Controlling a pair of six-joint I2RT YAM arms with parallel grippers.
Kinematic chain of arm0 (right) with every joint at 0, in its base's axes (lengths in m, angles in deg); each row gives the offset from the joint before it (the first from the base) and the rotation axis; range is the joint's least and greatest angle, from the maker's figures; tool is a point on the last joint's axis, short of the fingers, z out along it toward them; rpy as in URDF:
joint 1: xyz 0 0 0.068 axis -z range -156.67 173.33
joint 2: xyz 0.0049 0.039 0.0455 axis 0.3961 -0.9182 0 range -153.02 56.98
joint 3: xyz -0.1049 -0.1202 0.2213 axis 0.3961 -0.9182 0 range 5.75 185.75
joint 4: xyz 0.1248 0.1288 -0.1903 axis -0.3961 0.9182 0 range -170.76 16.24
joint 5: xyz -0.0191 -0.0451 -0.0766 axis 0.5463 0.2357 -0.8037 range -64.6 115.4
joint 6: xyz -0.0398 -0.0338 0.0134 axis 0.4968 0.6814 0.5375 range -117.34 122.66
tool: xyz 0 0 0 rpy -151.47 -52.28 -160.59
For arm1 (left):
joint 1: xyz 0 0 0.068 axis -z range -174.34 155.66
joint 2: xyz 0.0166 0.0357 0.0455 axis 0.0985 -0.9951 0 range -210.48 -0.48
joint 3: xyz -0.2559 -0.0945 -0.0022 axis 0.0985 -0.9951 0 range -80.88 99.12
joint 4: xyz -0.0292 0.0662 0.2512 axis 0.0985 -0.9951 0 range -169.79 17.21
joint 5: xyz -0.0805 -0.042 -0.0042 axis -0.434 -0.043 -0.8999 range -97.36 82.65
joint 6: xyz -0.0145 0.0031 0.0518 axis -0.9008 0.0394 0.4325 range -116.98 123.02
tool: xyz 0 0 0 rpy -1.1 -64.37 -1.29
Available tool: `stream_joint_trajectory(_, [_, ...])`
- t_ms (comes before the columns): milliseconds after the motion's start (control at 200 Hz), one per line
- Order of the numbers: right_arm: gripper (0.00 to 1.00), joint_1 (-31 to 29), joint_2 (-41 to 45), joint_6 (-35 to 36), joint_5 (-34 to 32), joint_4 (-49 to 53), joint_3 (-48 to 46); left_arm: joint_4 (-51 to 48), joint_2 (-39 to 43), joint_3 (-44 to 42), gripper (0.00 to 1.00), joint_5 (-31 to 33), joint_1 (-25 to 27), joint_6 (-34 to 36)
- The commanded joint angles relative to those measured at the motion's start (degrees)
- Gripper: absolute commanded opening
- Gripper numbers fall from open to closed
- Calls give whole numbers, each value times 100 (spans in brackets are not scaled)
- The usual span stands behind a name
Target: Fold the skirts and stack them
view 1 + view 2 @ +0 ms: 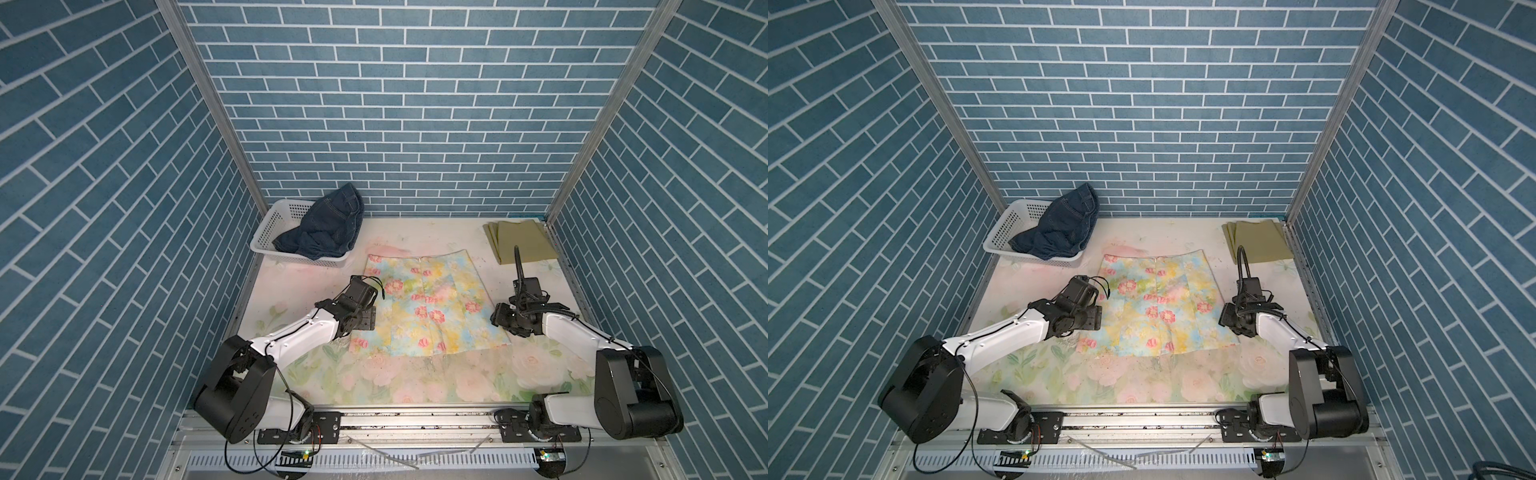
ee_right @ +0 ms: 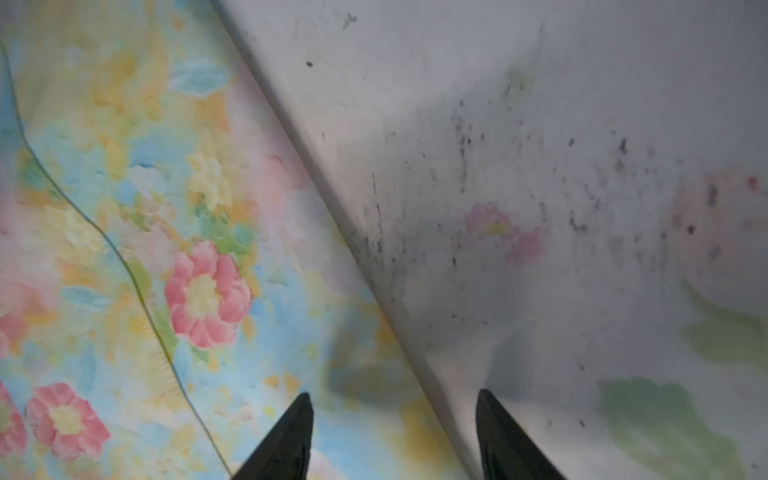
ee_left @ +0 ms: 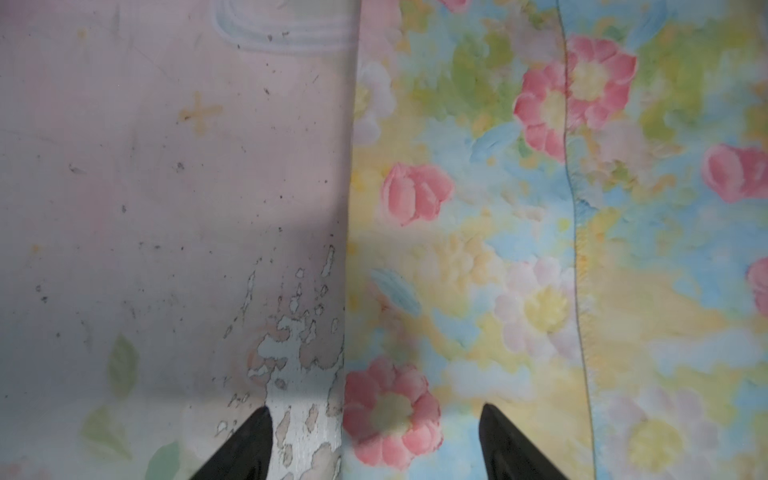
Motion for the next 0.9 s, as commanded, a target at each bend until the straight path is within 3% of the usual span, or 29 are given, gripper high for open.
stream_joint_trajectory(0, [60, -22, 17, -274, -126, -21, -83, -8, 112, -125, 79, -34, 21, -83])
stream_joint_trajectory(135, [46, -28, -34, -274, 160, -95, -129, 104, 126, -207, 79, -131, 20, -158])
stream_joint_trajectory(305, [0, -81, -12, -125, 327, 24, -39, 199, 9, -382, 79, -245, 23, -252])
stream_joint_trajectory(520, [0, -87, 736, 71, -215, 692, 264, 179, -98, -424, 74, -303, 21, -313])
stream_joint_trajectory(710, [0, -83, 1335, 400, -800, 1469, 818, 279, -123, -454, 59, -390, 66, -303])
stream_joint_trajectory(895, [0, -86, 1559, 667, -979, 1980, 1372, 326, -107, -383, 52, -554, 163, -300])
